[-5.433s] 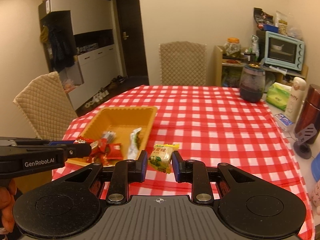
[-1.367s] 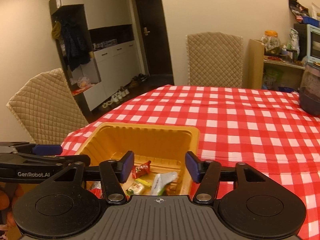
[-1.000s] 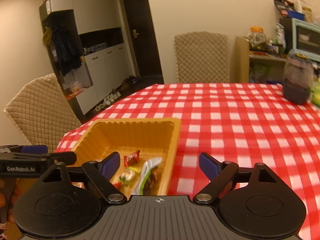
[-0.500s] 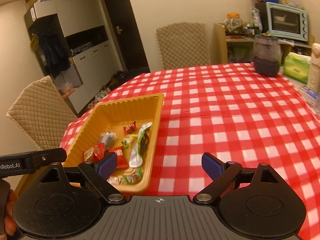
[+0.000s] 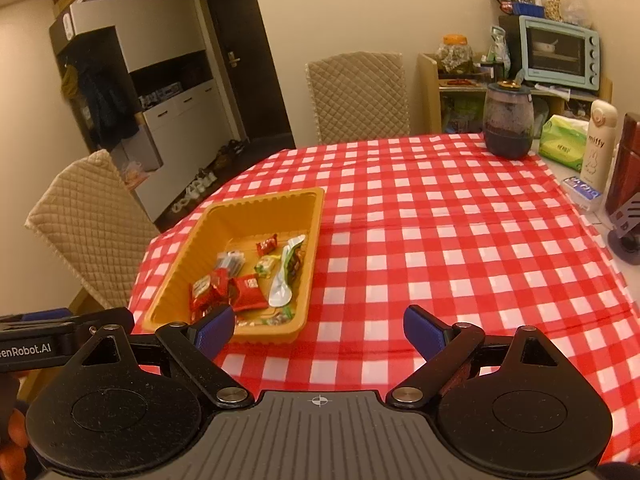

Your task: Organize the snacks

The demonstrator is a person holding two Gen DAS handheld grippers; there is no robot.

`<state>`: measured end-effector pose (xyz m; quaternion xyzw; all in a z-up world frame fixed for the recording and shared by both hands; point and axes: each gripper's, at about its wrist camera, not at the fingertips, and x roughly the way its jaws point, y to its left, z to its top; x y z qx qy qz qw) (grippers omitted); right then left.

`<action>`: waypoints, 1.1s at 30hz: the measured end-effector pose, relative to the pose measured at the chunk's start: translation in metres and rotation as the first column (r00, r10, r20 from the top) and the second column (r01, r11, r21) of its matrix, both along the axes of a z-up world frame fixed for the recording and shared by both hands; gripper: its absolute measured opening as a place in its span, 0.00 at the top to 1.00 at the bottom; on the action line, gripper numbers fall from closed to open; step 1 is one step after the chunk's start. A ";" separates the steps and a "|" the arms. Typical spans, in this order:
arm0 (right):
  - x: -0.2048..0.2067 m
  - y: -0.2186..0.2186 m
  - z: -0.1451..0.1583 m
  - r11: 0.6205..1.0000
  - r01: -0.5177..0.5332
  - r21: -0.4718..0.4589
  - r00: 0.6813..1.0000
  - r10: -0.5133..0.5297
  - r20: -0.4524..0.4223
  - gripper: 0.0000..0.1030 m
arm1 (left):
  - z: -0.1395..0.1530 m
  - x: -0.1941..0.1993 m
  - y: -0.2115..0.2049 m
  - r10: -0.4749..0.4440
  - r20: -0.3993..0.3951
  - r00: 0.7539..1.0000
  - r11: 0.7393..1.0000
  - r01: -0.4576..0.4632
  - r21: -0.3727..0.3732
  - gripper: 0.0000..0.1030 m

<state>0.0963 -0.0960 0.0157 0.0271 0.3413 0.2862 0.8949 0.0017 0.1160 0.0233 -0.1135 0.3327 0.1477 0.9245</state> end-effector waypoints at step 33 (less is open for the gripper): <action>-0.085 -0.028 0.040 0.995 -0.008 -0.100 0.997 0.016 0.076 0.12 | 0.023 -0.068 -0.039 0.000 0.006 1.000 0.999 0.000 0.042 0.00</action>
